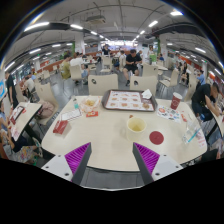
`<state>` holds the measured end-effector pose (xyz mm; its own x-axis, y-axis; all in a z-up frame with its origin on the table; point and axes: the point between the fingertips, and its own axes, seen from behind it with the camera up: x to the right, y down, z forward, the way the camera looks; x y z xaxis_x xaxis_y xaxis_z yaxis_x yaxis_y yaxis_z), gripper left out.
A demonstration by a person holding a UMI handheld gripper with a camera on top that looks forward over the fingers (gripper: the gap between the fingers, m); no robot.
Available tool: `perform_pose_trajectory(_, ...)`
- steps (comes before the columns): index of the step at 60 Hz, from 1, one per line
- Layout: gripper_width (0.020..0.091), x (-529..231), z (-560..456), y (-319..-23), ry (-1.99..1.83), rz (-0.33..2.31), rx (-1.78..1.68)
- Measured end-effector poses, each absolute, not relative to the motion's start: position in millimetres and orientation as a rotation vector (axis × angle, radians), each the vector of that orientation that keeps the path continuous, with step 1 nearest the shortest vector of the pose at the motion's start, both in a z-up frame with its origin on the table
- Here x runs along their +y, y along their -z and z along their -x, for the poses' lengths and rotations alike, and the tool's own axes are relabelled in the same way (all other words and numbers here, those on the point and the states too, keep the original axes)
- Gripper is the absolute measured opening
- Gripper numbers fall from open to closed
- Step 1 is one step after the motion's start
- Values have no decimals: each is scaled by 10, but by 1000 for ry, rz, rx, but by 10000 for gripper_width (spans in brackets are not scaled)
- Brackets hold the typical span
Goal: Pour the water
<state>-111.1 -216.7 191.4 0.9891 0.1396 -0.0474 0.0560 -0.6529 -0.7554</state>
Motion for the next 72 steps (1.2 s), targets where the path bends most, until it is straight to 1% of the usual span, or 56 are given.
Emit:
perform_pose_trajectory(4,846,-2178,1047,-1903,-129,2288,-118)
perform_pose_trajectory(12,836,-2184,607,-1861,-135,2282,-104)
perform_pose_trajectory(18,844,-2168,185,-1808,-127,2269,-94)
perform_pose_trajectory(38,843,-1974,-2047,-1347,29,2158,-8)
perform_pose_trajectory(49,844,-1551,-2931,-1023,53,2109,29)
perform_pose_trajectory(57,844,-1093,-3310,-814,79,2080,56)
perform_pose_trajectory(65,838,-666,-3459,-712,74,2040,80)
perform_pose_trajectory(68,804,-535,-3473,-679,73,2031,78)
perform_pose_trajectory(70,744,-475,-3489,-642,78,2031,79)
perform_pose_trajectory(72,665,-412,-3532,-610,86,2030,84)
